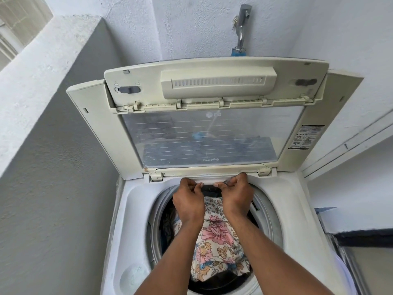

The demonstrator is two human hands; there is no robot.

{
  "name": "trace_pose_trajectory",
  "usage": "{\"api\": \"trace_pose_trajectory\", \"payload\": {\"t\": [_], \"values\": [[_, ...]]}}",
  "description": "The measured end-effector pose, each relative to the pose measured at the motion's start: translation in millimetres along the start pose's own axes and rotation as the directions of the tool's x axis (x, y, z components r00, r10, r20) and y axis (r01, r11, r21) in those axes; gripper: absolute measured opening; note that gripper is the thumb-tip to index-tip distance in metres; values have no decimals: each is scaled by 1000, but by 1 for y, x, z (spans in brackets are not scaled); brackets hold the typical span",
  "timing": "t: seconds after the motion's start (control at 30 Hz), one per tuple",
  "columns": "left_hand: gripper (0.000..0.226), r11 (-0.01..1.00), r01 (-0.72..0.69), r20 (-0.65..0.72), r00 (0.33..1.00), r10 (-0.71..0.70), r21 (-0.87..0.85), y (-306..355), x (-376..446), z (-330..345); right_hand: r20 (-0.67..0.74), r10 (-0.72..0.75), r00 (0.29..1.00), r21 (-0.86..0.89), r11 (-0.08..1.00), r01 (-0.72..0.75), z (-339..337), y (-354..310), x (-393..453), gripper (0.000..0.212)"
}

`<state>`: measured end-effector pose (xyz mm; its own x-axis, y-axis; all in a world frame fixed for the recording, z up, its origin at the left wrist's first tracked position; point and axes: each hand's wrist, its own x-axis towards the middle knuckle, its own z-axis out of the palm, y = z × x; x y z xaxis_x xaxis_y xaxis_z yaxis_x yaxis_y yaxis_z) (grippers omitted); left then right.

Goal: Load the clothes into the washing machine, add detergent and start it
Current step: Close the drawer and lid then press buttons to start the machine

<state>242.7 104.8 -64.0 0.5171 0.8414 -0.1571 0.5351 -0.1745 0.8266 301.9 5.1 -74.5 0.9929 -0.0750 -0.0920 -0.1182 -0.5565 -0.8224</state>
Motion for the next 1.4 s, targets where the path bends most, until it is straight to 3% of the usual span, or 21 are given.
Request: {"api": "trace_pose_trajectory", "payload": {"t": [0.2,0.47,0.67,0.87,0.97,1.17,1.27,1.4], "values": [[16,1000,-15,46,999,14,28,2,2,-8,-18,-4,1000,-87,996,2,-3,-7,-4,37],[37,954,-237,133,968,215,181,2,-20,-34,14,-15,1000,-331,943,19,-18,-26,-15,54],[51,877,-394,126,919,374,276,27,-36,-67,8,-243,970,-412,883,225,-49,-62,-37,43],[57,751,-578,51,802,595,319,83,-34,-105,4,-493,870,-454,774,441,-90,-128,-38,46],[58,667,-661,7,712,702,344,115,-29,-123,19,-598,801,-480,697,533,-112,-164,-37,50],[75,503,-778,-45,527,849,377,187,-17,-160,8,-693,721,-578,585,569,-154,-230,-28,74],[90,436,-796,49,500,865,419,215,-1,-171,34,-692,721,-622,550,557,-169,-252,-15,82],[110,353,-748,310,586,749,562,245,15,-178,115,-702,703,-666,470,578,-178,-273,4,93]]}}
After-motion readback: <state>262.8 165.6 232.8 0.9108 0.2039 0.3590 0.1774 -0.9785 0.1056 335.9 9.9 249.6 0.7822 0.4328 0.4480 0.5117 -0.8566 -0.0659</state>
